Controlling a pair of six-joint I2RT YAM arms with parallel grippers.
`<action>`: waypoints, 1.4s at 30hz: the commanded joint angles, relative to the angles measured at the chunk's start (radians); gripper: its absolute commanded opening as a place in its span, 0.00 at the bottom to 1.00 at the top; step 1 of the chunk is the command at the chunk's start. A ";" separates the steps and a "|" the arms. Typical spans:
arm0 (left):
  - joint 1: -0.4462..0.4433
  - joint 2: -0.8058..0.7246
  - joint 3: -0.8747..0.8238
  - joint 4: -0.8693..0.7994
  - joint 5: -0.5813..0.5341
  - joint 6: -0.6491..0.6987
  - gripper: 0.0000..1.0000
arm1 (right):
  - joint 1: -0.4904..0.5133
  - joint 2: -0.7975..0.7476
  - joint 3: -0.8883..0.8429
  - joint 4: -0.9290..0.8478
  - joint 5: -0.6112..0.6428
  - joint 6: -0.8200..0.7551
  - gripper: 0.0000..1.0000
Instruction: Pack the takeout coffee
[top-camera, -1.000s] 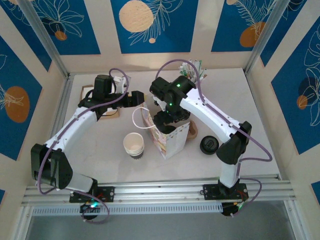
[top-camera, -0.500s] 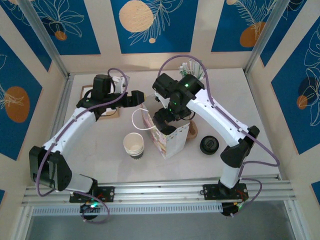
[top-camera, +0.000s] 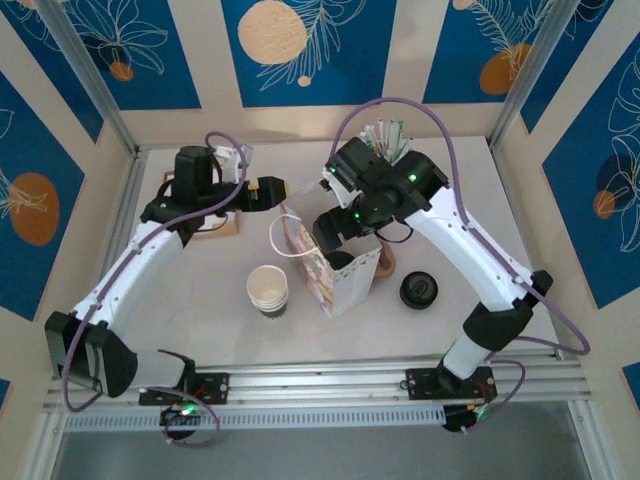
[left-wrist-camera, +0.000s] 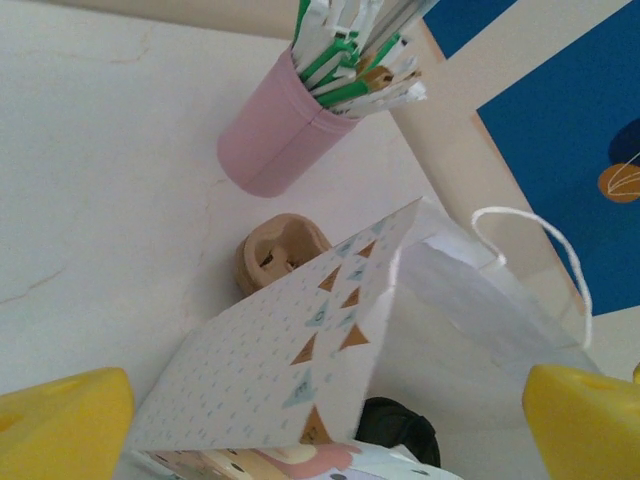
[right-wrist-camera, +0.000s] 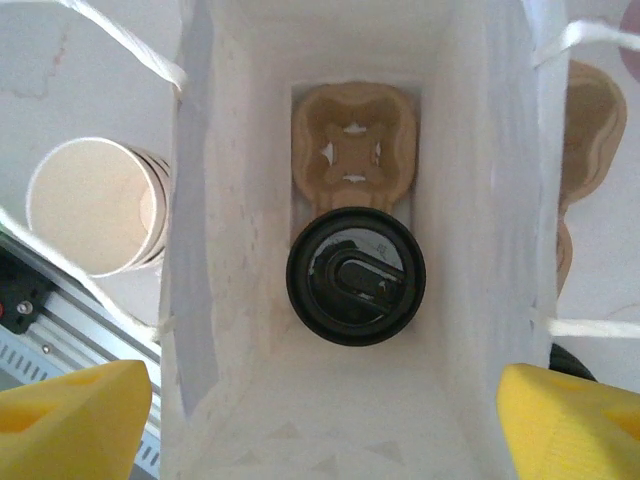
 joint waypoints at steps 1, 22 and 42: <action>-0.008 -0.058 0.037 -0.016 -0.015 0.000 1.00 | 0.005 -0.066 -0.030 0.063 -0.017 0.011 0.89; -0.009 -0.513 -0.090 -0.017 -0.226 -0.003 1.00 | -0.065 -0.568 -0.350 0.391 0.037 0.037 0.92; 0.053 -0.027 0.198 -0.080 -0.151 0.038 1.00 | -0.657 -0.122 -0.214 0.503 -0.217 0.042 0.52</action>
